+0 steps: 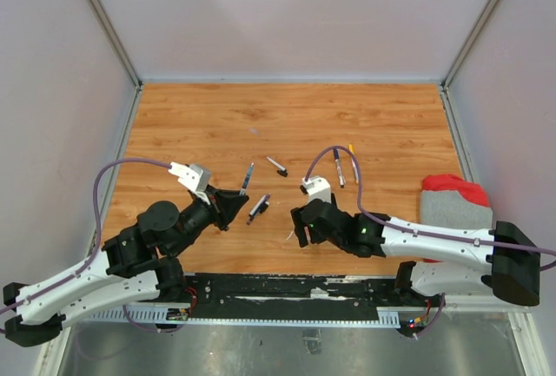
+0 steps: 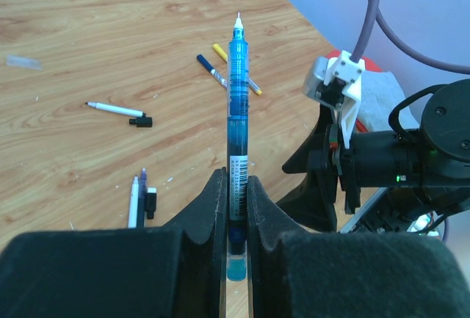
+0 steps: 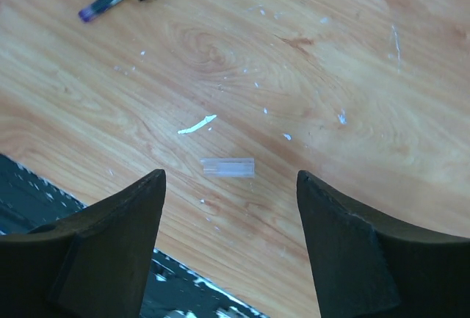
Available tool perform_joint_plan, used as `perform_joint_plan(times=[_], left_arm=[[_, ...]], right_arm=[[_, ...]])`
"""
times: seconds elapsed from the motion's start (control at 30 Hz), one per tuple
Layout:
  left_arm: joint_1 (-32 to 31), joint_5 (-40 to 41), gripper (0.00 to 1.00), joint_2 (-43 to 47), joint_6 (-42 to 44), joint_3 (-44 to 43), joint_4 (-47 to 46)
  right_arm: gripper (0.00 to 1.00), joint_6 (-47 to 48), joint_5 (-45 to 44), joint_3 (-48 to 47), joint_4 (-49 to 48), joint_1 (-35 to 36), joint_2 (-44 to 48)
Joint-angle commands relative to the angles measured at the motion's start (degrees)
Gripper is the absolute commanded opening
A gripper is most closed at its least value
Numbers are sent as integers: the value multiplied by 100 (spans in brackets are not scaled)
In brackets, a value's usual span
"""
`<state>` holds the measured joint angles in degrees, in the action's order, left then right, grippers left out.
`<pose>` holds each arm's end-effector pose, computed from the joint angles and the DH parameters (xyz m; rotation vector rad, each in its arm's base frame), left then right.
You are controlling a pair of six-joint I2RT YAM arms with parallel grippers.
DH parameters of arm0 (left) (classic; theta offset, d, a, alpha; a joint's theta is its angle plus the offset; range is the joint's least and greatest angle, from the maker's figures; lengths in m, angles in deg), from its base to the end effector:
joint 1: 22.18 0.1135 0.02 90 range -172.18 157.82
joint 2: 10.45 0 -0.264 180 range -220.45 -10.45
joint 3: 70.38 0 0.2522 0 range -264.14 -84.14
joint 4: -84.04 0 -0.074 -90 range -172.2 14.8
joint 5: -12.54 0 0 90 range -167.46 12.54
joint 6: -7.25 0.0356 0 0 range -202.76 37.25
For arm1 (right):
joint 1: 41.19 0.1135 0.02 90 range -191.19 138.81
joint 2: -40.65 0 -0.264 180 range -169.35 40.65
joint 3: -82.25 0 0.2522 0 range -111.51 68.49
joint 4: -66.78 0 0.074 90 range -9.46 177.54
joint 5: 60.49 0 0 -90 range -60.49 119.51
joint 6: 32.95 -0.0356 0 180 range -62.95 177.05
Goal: Insert the pens into the pen caps
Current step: Insert the pen cap onto the pen.
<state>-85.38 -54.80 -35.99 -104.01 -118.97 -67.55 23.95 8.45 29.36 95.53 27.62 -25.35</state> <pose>0.0665 -0.1011 0.3161 0.3169 1.6885 -0.7836 0.0980 0.2174 0.2259 -0.5211 2.2379 0.5263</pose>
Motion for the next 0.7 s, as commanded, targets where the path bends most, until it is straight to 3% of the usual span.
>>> perform_joint_plan(times=[0.0, 0.07, 0.23, 0.3, 0.37, 0.4, 0.67], left_arm=[[-50, 40, 0, 90, 3, -50, -227], [-48, 46, 0, 106, 3, -46, -222], [-49, 31, 1, 93, -14, -33, -239], [-50, 15, 0, 93, -19, -26, -252], [-49, 3, 1, 92, -29, -20, -248], [-47, -4, 1, 93, -35, -26, -240], [-49, 11, 0, 126, -65, -24, -213]], right_arm=[[74, -1935, -546, -113, 518, -130, 6], [75, -2169, -509, -113, 550, -132, 3], [61, -2851, -554, -110, 786, -132, 23], [71, -3323, -669, -83, 952, -132, 61], [94, -3785, -741, -61, 1059, -132, 91], [100, -3958, -758, -62, 1093, -132, 92], [99, -5717, -623, -835, 2542, -168, -622]])
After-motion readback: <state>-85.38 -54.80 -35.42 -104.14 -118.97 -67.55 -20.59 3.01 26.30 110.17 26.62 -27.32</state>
